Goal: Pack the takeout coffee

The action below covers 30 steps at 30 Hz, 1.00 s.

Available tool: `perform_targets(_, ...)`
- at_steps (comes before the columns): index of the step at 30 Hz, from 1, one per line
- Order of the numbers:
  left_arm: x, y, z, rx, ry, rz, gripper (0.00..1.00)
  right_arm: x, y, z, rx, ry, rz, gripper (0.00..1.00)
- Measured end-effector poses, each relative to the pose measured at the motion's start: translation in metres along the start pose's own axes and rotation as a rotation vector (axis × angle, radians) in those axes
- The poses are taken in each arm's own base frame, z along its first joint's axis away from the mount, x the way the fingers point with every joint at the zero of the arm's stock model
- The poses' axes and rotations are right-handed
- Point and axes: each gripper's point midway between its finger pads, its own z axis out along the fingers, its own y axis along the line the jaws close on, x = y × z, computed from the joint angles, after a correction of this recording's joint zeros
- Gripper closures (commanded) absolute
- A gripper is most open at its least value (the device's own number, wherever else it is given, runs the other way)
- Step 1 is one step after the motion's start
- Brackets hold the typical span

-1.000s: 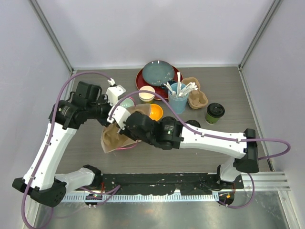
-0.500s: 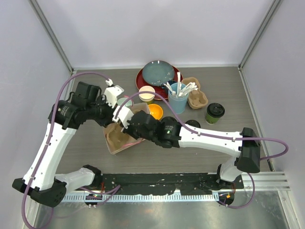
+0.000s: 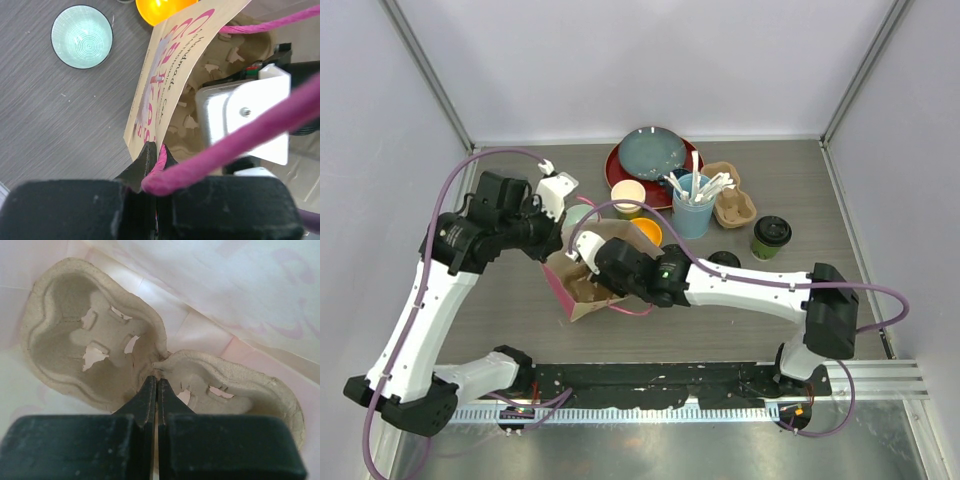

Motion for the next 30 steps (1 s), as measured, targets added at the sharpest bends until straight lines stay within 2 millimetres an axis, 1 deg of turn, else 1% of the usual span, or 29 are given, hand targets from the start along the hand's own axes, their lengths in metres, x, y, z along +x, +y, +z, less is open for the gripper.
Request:
perform_targets(3,-0.004,0.000,-0.001,-0.005,-0.020,-0.011,1.00,0.006,0.002,0.008,0.002,0.037,0.010,0.99)
perform_targets(7,-0.006,-0.003,-0.003,0.006,-0.036,-0.016,1.00,0.023,0.007,0.025,-0.010,0.104,0.026,0.99)
perform_targets(10,-0.006,-0.004,-0.003,0.011,-0.036,-0.017,1.00,0.031,0.005,0.033,-0.015,0.137,0.043,0.99)
perform_targets(13,-0.007,-0.003,-0.003,0.009,-0.040,-0.015,1.00,0.032,0.000,0.038,-0.015,0.159,0.076,0.99)
perform_targets(17,-0.010,0.006,-0.003,-0.032,-0.049,-0.014,1.00,0.029,-0.003,0.043,-0.008,0.189,0.105,0.99)
perform_targets(21,-0.009,0.011,-0.001,-0.055,-0.038,-0.022,1.00,0.032,0.001,0.049,-0.006,0.219,0.131,0.99)
perform_targets(26,-0.005,0.010,0.006,-0.034,-0.006,-0.033,1.00,0.040,0.006,0.057,-0.015,0.246,0.171,0.99)
perform_targets(30,-0.002,0.018,0.011,-0.049,0.017,-0.056,1.00,0.039,0.009,0.065,-0.027,0.266,0.185,0.99)
